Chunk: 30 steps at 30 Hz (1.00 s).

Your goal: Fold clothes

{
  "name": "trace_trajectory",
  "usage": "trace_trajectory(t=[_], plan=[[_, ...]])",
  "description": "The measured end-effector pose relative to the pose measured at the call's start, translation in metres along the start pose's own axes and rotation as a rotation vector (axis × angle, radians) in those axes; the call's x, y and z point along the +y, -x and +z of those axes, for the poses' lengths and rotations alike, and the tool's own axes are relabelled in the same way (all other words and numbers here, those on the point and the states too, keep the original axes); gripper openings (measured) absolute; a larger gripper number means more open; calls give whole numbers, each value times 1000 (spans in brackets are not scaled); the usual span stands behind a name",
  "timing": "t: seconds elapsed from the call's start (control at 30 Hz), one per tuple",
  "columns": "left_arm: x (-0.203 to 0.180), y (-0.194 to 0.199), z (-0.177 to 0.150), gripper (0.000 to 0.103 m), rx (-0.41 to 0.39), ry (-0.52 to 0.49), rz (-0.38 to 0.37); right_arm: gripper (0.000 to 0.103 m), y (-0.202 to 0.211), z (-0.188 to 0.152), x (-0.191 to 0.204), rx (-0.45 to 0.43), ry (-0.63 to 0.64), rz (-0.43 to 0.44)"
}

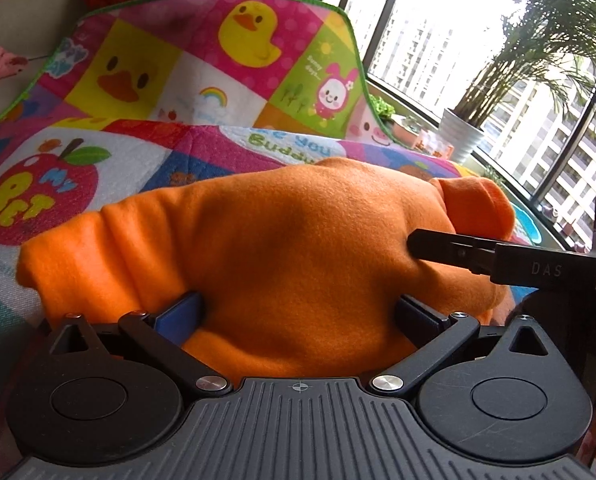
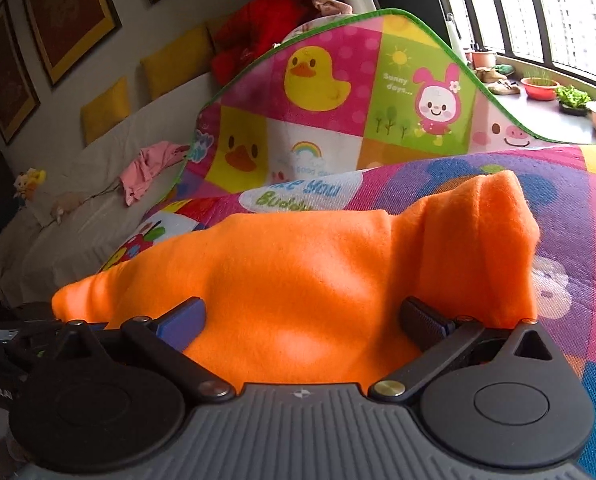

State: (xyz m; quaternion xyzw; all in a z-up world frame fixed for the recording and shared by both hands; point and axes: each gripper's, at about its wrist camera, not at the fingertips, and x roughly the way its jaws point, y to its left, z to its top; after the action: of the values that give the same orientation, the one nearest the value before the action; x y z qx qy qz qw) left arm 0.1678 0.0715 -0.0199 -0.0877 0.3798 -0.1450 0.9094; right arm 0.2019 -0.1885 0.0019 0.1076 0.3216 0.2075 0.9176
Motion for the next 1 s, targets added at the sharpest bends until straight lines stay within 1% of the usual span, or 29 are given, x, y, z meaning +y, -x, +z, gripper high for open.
trace_trajectory(t=[0.17, 0.2, 0.27, 0.37, 0.47, 0.53, 0.57, 0.63, 0.73, 0.8, 0.9, 1.0], plan=[[4, 24, -3, 103, -2, 28, -4, 103, 4, -10, 7, -44, 66, -35], [8, 33, -5, 103, -14, 45, -5, 103, 5, -10, 7, -47, 67, -41], [19, 53, -7, 103, -50, 90, -7, 103, 8, -11, 7, -52, 76, -51], [42, 75, -12, 103, -108, 182, 23, 103, 12, -14, 11, -57, 118, -84], [63, 82, -10, 103, -150, 273, 46, 103, 14, -15, 16, -45, 164, -121], [70, 82, -6, 103, -165, 308, 26, 103, 16, -15, 16, -23, 187, -142], [70, 82, -4, 103, -173, 308, 4, 103, 18, -13, 13, -7, 179, -149], [63, 82, 1, 103, -187, 275, -42, 103, 23, -10, 3, 19, 151, -156], [51, 77, 9, 103, -199, 227, -74, 103, 32, -6, -7, 36, 132, -185], [48, 72, 12, 103, -202, 214, -90, 103, 43, -2, -8, 4, 141, -203], [48, 68, 19, 103, -224, 218, -90, 103, 60, 17, -9, -105, 160, -217], [50, 67, 22, 103, -244, 231, -86, 103, 59, 39, -16, -179, 145, -260]])
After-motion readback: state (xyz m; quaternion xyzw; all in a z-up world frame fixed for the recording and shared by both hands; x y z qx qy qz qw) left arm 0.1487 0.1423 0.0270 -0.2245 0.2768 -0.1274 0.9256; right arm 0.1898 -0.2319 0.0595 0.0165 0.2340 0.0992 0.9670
